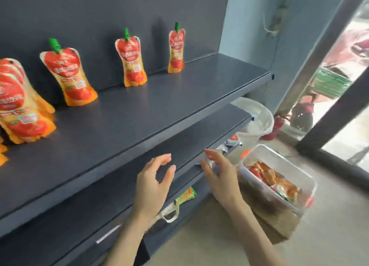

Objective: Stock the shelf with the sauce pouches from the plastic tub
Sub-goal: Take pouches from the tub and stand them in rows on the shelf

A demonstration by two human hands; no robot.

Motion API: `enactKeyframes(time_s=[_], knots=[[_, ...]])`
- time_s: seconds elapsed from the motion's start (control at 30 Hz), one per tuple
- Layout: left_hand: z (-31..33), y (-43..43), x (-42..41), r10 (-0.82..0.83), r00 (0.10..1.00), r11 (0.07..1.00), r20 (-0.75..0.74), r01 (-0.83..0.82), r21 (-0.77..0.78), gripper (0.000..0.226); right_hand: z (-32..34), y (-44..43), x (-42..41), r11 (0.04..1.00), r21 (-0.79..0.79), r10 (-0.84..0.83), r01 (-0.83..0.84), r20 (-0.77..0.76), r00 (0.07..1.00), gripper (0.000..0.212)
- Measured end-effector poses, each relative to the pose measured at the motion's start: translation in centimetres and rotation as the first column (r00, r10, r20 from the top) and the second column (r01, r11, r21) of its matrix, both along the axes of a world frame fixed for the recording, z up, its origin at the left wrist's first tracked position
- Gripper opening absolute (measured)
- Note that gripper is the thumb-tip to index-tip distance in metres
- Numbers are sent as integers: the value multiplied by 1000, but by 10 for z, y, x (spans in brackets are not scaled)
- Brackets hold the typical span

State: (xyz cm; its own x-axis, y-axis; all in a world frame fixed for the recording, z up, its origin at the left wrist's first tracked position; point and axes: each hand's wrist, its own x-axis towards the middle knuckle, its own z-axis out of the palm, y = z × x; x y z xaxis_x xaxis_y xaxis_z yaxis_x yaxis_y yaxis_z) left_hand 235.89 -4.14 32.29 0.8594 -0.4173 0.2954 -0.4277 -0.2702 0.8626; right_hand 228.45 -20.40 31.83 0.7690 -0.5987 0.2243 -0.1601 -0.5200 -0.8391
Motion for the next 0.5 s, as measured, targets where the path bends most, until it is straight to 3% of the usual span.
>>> enactKeyframes(time_s=[0.13, 0.33, 0.5], knots=[[-35, -92, -57, -164, 964, 986, -211, 164, -20, 24, -28, -76, -84, 989, 56, -132, 137, -90, 987, 25], [-69, -199, -117, -371, 891, 907, -261, 408, 104, 24, -55, -163, -178, 910, 118, -375, 398, -180, 910, 22], [-90, -275, -124, -466, 825, 815, -319, 541, 208, 26, -78, -223, -206, 841, 144, -473, 521, -268, 839, 24]])
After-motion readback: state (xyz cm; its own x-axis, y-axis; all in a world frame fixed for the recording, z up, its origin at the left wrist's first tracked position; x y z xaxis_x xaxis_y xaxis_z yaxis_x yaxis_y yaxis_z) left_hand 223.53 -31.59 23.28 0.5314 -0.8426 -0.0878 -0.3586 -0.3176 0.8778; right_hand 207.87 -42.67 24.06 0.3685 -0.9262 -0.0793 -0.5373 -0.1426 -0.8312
